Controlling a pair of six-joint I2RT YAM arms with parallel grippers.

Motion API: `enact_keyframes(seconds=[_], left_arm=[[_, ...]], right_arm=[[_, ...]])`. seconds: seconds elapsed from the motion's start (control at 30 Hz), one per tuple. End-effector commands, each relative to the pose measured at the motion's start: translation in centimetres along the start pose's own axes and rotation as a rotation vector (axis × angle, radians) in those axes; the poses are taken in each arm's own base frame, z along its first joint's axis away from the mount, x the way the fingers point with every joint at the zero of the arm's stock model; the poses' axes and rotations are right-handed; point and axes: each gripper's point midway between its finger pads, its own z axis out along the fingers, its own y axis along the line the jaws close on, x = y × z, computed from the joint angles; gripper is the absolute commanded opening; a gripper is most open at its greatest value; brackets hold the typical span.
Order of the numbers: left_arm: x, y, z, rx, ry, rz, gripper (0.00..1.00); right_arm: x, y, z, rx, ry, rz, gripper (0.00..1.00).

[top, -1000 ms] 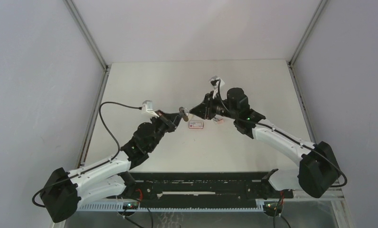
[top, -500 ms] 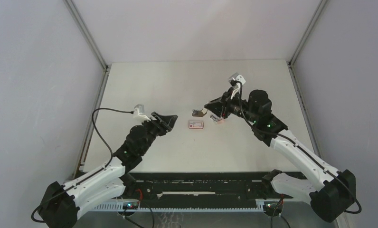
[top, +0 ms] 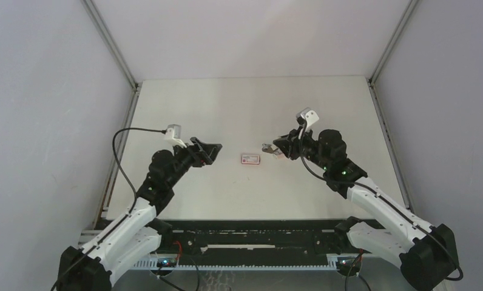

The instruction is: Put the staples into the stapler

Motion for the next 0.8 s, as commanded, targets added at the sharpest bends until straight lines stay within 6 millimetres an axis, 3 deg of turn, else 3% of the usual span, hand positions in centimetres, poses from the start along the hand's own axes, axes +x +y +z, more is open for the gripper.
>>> enact_keyframes(seconds=[0.0, 0.1, 0.4, 0.57, 0.77], left_arm=[[-3.9, -1.1, -1.0, 0.061, -0.037, 0.058, 0.87], [-5.5, -0.2, -2.1, 0.019, -0.066, 0.071, 0.87], [-8.7, -1.6, -5.6, -0.044, -0.012, 0.198, 0.88], [-10.0, -2.4, -7.1, -0.052, -0.014, 0.331, 0.89], [-9.5, -1.5, -7.1, -0.071, -0.020, 0.344, 0.89]], right_arm=[[-4.0, -3.0, -0.1, 0.110, -0.199, -0.092, 0.00], [-4.3, -4.3, 0.4, 0.100, -0.237, -0.132, 0.00], [-3.2, -9.6, 2.5, 0.120, -0.237, -0.146, 0.00], [-0.4, -11.0, 3.9, 0.105, -0.161, -0.123, 0.00], [2.5, -12.4, 5.5, 0.118, -0.097, -0.101, 0.00]])
